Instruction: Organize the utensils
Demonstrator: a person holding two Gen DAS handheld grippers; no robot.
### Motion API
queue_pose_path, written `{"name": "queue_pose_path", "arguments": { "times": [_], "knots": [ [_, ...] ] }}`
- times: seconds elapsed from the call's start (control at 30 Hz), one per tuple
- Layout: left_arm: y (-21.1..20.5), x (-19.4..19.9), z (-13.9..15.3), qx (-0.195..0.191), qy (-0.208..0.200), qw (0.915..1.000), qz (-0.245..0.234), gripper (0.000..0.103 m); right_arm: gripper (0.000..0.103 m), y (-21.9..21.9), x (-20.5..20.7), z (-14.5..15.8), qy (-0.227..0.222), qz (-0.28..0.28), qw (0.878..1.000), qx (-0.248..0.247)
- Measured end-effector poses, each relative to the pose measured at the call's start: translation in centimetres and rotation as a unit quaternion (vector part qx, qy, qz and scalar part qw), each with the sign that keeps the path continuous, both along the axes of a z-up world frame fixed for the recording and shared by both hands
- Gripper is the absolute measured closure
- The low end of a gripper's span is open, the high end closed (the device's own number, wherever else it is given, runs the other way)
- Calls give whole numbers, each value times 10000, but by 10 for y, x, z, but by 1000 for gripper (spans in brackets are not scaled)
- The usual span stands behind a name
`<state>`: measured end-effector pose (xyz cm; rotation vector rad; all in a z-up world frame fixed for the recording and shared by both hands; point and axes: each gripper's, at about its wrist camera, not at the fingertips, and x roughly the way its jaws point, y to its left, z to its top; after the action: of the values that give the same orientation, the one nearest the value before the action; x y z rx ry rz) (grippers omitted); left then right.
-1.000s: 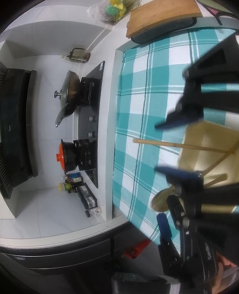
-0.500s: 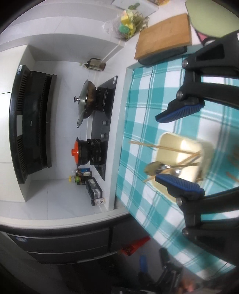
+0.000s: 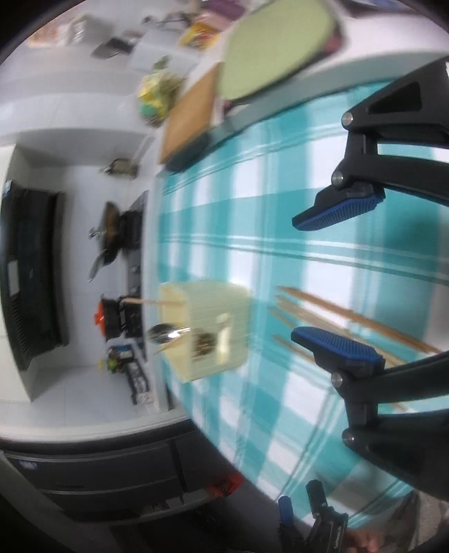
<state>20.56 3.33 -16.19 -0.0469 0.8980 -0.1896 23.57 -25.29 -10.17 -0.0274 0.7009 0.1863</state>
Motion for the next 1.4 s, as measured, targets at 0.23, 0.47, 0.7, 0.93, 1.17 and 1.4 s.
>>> {"name": "queue_pose_path", "arguments": {
  "times": [0.23,0.47,0.7,0.93,1.17,1.4],
  "knots": [
    [-23,-6,-14,174,4,9997,-154,3,44,-5,-34,-83,831,-436,9953,222],
    [-21,-6,-23,89,143,9999,-37,3,65,2,-17,-84,906,-372,9944,394],
    [-14,-3,-24,7,152,9998,87,3,77,16,1,-97,1241,-206,9899,656],
    [-15,-5,-25,29,136,9999,66,3,80,35,20,-104,1383,-38,9891,509],
    [-10,-4,-31,-15,223,9997,123,3,81,38,24,-104,1364,-137,9904,181],
    [-19,1,-32,56,244,9997,4,3,80,59,26,-105,1162,71,9912,-625]
  ]
}}
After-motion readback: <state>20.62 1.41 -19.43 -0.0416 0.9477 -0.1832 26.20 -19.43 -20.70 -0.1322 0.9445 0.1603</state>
